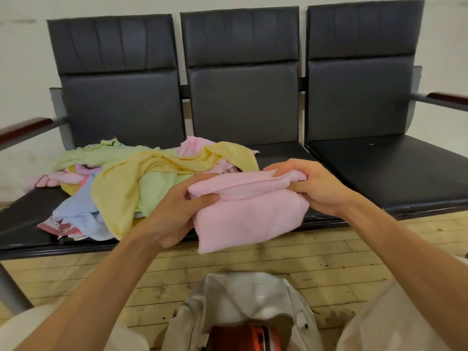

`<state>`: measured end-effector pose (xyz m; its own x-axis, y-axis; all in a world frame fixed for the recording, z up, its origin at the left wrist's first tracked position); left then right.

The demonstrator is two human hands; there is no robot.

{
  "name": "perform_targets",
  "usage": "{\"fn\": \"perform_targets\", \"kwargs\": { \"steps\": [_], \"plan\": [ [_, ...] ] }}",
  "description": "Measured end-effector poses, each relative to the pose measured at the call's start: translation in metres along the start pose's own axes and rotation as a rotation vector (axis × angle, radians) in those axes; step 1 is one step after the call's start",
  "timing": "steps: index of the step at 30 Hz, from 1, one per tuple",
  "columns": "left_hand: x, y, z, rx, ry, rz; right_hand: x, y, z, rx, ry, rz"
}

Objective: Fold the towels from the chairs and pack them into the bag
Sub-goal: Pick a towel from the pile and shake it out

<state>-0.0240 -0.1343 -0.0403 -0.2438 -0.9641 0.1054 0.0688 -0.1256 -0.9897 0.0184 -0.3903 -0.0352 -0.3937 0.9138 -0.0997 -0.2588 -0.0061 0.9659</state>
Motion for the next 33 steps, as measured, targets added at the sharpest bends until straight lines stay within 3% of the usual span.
{"fn": "perform_targets", "kwargs": {
  "steps": [6, 11, 14, 17, 22, 26, 33],
  "plan": [
    [0.002, 0.001, -0.001, -0.027, -0.009, -0.043, 0.004, -0.002, 0.003, 0.096, 0.055, 0.182],
    [0.003, 0.004, 0.002, -0.021, 0.007, -0.009, 0.002, -0.007, 0.006, 0.117, -0.046, 0.020],
    [0.000, 0.003, 0.002, -0.032, 0.044, -0.013, 0.004, -0.005, 0.005, 0.112, -0.007, 0.036],
    [0.000, 0.000, 0.001, -0.064, 0.145, -0.060, 0.003, -0.005, 0.002, 0.254, 0.007, -0.020],
    [-0.001, 0.008, 0.007, -0.070, -0.043, 0.015, 0.003, -0.011, -0.003, 0.447, 0.181, -0.243],
    [-0.006, 0.012, 0.009, -0.121, -0.092, 0.013, 0.005, -0.007, -0.002, 0.265, 0.159, -0.327],
    [0.005, 0.017, 0.004, -0.234, 0.021, -0.102, 0.005, 0.005, -0.002, -0.016, -0.049, -0.425]
  ]
}}
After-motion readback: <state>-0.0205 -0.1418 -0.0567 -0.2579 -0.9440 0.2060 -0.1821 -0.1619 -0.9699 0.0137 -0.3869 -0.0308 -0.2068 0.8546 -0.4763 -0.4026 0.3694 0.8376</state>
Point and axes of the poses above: each hand's wrist, its own z-axis towards the middle knuckle, its own x-axis out of the palm, y = z × x, the point moved 3 cm from there along z, towards the middle knuckle, and after that the axes turned 1 degree about x, right-handed, at the moved point
